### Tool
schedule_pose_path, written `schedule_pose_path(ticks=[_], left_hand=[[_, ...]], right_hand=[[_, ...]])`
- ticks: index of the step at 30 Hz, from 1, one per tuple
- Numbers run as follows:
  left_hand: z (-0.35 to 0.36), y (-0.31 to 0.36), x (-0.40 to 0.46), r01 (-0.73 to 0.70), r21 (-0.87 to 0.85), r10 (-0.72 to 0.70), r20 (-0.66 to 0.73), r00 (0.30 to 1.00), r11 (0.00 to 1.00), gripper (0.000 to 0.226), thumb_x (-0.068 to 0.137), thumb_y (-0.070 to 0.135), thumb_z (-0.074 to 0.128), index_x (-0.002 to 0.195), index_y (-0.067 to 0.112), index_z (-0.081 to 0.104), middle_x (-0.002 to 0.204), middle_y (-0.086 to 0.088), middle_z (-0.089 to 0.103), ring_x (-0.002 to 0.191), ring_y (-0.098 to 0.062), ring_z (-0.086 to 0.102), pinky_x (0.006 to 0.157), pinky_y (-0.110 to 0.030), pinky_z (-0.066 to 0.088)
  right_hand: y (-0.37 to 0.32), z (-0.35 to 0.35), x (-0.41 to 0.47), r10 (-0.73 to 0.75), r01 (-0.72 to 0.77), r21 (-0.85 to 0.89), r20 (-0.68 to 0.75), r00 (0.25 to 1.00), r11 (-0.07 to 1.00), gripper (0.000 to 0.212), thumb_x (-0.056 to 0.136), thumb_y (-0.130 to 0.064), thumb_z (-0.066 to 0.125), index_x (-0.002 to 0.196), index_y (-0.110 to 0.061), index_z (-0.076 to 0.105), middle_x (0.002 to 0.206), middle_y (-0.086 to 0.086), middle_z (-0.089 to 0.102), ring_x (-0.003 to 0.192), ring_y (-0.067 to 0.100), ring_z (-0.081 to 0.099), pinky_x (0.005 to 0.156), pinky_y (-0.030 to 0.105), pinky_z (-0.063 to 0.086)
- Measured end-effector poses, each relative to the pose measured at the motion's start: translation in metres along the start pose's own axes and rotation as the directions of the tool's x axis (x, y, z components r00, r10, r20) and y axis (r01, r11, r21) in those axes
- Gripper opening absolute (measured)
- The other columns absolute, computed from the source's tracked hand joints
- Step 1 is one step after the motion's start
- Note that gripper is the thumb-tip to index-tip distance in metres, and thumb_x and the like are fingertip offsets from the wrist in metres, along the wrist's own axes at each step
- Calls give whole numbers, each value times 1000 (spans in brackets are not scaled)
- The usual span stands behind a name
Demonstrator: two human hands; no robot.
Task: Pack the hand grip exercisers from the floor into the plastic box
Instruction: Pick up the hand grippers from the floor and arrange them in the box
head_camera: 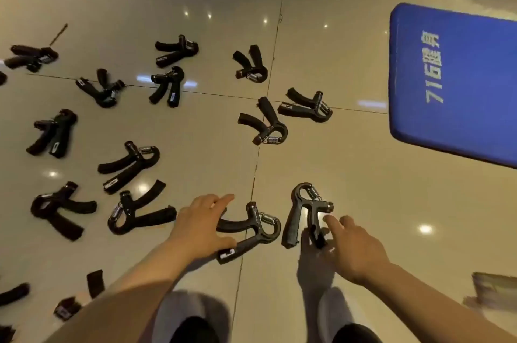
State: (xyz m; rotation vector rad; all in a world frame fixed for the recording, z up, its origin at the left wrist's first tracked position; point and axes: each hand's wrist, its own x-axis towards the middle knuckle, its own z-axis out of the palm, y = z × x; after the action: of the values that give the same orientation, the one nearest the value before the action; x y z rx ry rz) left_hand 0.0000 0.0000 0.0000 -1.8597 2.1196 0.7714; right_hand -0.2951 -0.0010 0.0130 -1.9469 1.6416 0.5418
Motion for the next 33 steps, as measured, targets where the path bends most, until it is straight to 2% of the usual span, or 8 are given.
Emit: schedule_pose_path(ticks=[3, 7, 10, 12, 17, 21, 26, 33], left_hand=[[43, -8, 8, 44, -68, -45, -14, 999, 997, 98, 63, 77, 50, 146, 34, 20, 147, -2, 27, 136, -23, 22, 104, -40, 28], [89, -14, 2, -73, -26, 71, -67, 995, 997, 98, 56, 74, 63, 134, 19, 41, 127, -16, 54, 115, -37, 54, 86, -50, 50], [90, -17, -4, -135, -9, 133, -110, 985, 991, 106, 40, 49, 86, 132, 17, 43, 123, -15, 58, 109, -35, 58, 86, -50, 51], [86, -20, -4, -146, -7, 144, -140, 980, 989, 102, 40, 44, 87, 130, 15, 50, 121, -13, 59, 108, -32, 58, 87, -47, 50], [93, -19, -8, -118, -20, 109, -240, 965, 993, 90, 48, 45, 83, 126, 7, 56, 120, -12, 60, 108, -32, 58, 85, -45, 49], [93, -25, -11, -41, 72, 57, -234, 971, 997, 85, 59, 62, 62, 125, 9, 56, 121, -12, 60, 113, -36, 55, 88, -50, 44], [94, -37, -8, 20, 15, -17, -185, 983, 1000, 97, 62, 78, 45, 133, 11, 47, 130, -11, 53, 120, -34, 49, 90, -51, 43], [95, -44, -9, -26, -9, 24, -193, 981, 1000, 100, 58, 69, 69, 137, 12, 44, 129, -15, 51, 115, -33, 53, 88, -51, 47]], right_hand=[[-6, 27, 18, -29, 18, -113, -97, 995, 993, 68, 86, -51, 53, 143, -32, 20, 135, 11, 38, 105, 30, 53, 76, 35, 47], [-12, 51, 39, -227, 175, -284, -163, 960, 943, 77, 60, -43, 82, 128, -26, 50, 129, 24, 52, 97, 42, 61, 59, 45, 52], [-24, 57, 36, -335, 295, -321, -76, 939, 900, 70, 81, -40, 66, 142, -32, 32, 153, 17, 23, 131, 46, 33, 87, 59, 43], [-22, 60, 36, -293, 274, -352, -3, 956, 895, 70, 92, -35, 53, 147, -35, 9, 158, 9, -3, 141, 42, 9, 101, 57, 28], [-7, 58, 28, -267, 226, -354, -71, 961, 907, 45, 67, -37, 79, 106, -28, 58, 131, 13, 52, 113, 45, 52, 69, 53, 50], [8, 64, 19, -92, 70, -113, -200, 976, 991, 24, 80, -28, 69, 99, -16, 61, 135, 14, 47, 123, 42, 44, 86, 53, 45], [26, 61, 19, 173, -162, 66, -213, 962, 985, 66, 76, -44, 68, 131, -20, 40, 135, 5, 38, 121, 29, 42, 91, 45, 43], [32, 68, 19, 230, -226, 44, -208, 951, 973, 93, 65, -66, 69, 139, -27, 29, 133, 3, 38, 124, 27, 39, 95, 46, 40]])
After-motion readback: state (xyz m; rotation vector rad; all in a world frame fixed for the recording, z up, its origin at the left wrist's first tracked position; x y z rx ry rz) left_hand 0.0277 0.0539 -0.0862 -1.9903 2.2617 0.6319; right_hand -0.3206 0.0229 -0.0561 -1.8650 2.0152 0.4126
